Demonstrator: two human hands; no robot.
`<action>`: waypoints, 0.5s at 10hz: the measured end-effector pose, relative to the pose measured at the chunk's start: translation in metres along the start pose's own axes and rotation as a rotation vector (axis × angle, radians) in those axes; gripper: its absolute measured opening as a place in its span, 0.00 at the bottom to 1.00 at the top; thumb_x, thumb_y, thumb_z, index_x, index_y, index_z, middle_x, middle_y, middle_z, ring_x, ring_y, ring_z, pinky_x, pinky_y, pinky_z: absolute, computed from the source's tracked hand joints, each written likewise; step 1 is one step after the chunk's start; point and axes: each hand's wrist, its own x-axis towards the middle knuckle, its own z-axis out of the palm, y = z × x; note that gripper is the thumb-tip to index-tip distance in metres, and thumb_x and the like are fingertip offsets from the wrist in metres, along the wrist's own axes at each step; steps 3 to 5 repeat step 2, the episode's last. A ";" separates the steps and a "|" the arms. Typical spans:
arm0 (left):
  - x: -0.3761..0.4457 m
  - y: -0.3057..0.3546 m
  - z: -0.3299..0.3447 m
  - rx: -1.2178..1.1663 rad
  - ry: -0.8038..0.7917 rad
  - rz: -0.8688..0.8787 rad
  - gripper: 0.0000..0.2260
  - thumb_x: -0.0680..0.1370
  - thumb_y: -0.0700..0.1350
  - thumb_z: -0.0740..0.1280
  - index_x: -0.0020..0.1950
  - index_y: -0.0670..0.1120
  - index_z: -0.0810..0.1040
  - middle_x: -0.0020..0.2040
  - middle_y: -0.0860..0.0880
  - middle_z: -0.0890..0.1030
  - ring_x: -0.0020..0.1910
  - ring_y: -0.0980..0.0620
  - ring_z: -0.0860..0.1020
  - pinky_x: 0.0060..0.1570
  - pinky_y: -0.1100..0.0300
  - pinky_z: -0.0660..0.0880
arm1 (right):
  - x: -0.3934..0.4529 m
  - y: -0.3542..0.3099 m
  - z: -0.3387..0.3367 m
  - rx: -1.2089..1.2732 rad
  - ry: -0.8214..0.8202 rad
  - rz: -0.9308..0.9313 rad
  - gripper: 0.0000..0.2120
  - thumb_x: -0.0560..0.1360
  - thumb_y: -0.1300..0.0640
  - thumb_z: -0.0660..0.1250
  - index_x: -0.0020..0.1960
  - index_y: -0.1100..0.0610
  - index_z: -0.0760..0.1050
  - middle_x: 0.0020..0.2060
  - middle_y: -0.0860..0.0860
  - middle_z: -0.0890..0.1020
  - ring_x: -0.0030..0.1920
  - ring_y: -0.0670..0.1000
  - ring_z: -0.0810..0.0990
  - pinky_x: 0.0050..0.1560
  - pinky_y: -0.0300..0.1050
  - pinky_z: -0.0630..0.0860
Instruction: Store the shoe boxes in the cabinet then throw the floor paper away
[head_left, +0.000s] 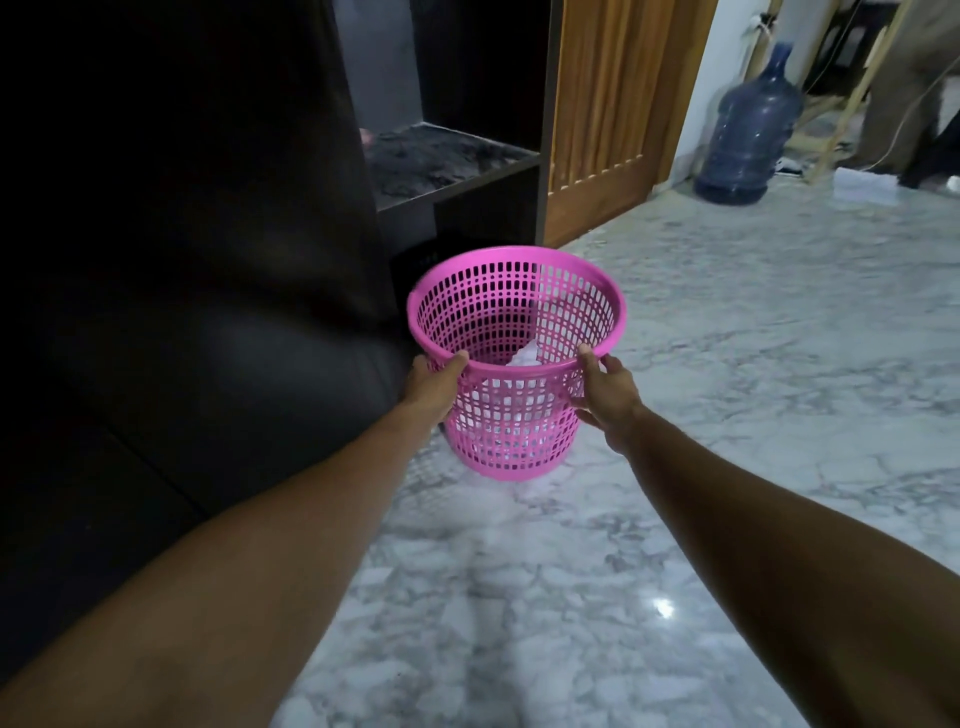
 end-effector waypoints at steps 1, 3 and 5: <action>0.005 -0.007 0.001 0.035 0.054 0.012 0.39 0.67 0.73 0.66 0.68 0.48 0.71 0.63 0.43 0.81 0.59 0.38 0.82 0.62 0.41 0.79 | -0.003 0.000 -0.003 -0.096 0.050 0.023 0.29 0.84 0.42 0.61 0.78 0.58 0.63 0.66 0.61 0.78 0.64 0.62 0.78 0.68 0.63 0.75; -0.010 -0.009 -0.012 0.121 0.075 0.020 0.38 0.64 0.73 0.67 0.63 0.48 0.73 0.60 0.43 0.82 0.58 0.39 0.83 0.60 0.43 0.81 | -0.021 -0.014 -0.013 -0.312 0.122 -0.003 0.32 0.82 0.42 0.64 0.79 0.57 0.62 0.73 0.61 0.74 0.70 0.63 0.76 0.69 0.61 0.75; -0.010 -0.009 -0.012 0.121 0.075 0.020 0.38 0.64 0.73 0.67 0.63 0.48 0.73 0.60 0.43 0.82 0.58 0.39 0.83 0.60 0.43 0.81 | -0.021 -0.014 -0.013 -0.312 0.122 -0.003 0.32 0.82 0.42 0.64 0.79 0.57 0.62 0.73 0.61 0.74 0.70 0.63 0.76 0.69 0.61 0.75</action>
